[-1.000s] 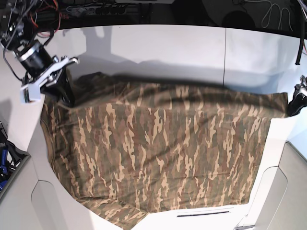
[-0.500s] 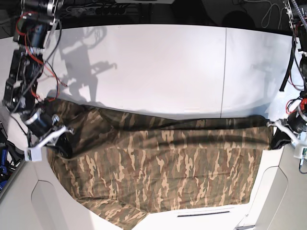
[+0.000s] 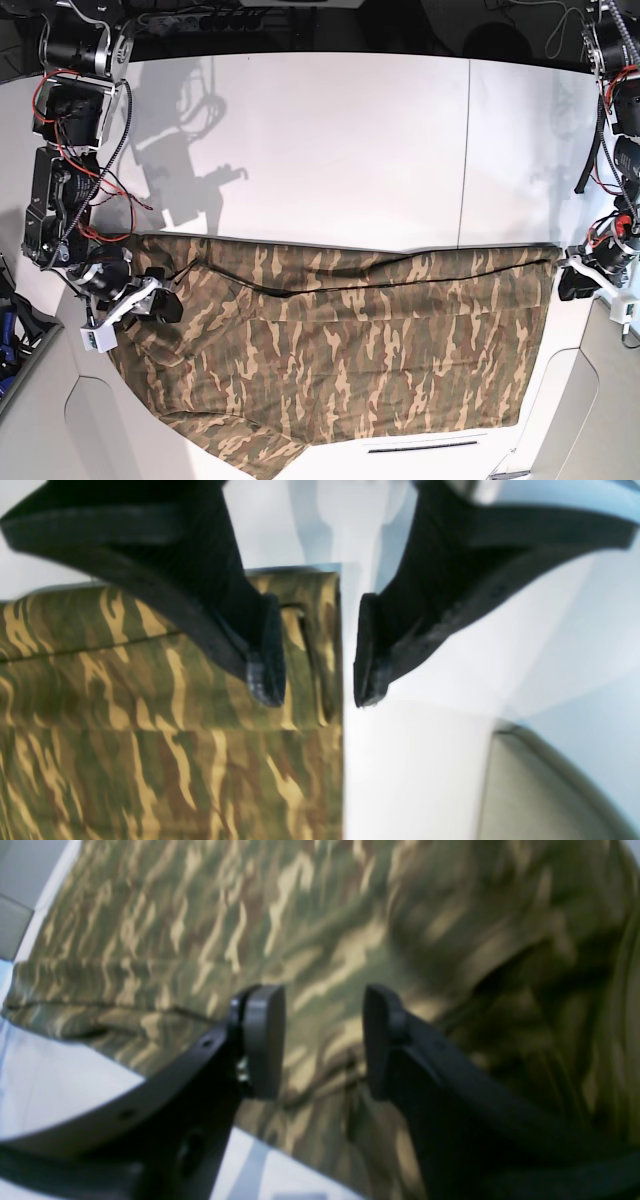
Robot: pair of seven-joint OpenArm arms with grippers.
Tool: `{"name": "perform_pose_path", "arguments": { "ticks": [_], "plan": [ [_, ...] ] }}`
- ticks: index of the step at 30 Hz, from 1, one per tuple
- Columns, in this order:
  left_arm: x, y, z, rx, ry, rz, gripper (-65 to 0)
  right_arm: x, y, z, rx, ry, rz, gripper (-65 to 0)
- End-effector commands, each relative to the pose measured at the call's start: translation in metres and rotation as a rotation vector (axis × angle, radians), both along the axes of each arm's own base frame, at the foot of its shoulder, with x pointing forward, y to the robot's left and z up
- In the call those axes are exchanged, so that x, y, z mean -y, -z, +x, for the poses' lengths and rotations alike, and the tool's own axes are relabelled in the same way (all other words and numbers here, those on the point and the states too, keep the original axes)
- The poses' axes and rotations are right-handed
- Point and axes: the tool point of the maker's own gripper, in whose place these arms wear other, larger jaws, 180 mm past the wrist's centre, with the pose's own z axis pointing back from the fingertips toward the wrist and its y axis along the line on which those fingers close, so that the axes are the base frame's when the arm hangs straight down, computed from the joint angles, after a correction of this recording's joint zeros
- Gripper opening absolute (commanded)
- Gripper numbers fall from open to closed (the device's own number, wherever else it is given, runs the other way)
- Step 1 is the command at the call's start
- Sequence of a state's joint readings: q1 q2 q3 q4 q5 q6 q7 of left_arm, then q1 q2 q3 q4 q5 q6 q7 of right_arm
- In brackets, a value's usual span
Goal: Fold the T-shirt properly
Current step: 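Lift the grasped edge with both grippers and fold it over the shirt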
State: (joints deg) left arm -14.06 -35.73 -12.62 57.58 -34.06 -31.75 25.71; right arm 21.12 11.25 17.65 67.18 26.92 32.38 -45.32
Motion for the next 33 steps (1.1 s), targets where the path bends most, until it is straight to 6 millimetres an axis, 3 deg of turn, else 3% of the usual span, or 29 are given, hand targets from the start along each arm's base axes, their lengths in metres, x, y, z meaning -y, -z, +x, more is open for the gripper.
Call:
{"name": "perform_pose_path", "arguments": {
  "ticks": [1, 8, 12, 14, 19, 21, 25, 33],
  "plan": [
    [-0.011, -0.028, 0.01, 0.074, -0.009, 0.005, -39.3, 0.011, -0.03, 0.014, 0.078, 0.02, 0.008, -39.1],
    [-0.032, -0.029, -0.013, 0.062, -0.103, -0.153, -38.9, 0.048, -0.029, -0.004, -0.005, 0.105, 0.064, -39.1],
    [-0.037, -0.027, -0.021, 0.08, -0.133, -0.191, -26.2, 0.077, -0.023, -0.014, 0.021, 0.213, 0.093, -39.1],
    [-0.035, -0.021, -0.024, 0.068, -0.133, -0.198, -23.3, 0.094, -0.011, -0.026, 0.02, 0.275, 0.081, -39.1],
    [-0.017, 0.005, -0.035, 0.028, -0.126, -0.24, -23.3, 0.13, 0.022, -0.068, -0.019, 0.441, 0.08, -39.1],
    [-0.007, 0.014, -0.035, 0.019, -0.126, -0.265, -23.3, 0.14, 0.029, -0.079, -0.018, 0.493, 0.079, -35.8],
    [0.004, 0.029, -0.035, 0.024, -0.14, -0.29, -23.3, 0.146, 0.034, -0.088, -0.012, 0.524, 0.072, -27.8],
    [0.006, 0.058, -0.037, 0.006, -0.218, -0.316, -23.3, 0.132, 0.039, -0.081, -0.005, 0.49, 0.069, -27.8]
  ]
}}
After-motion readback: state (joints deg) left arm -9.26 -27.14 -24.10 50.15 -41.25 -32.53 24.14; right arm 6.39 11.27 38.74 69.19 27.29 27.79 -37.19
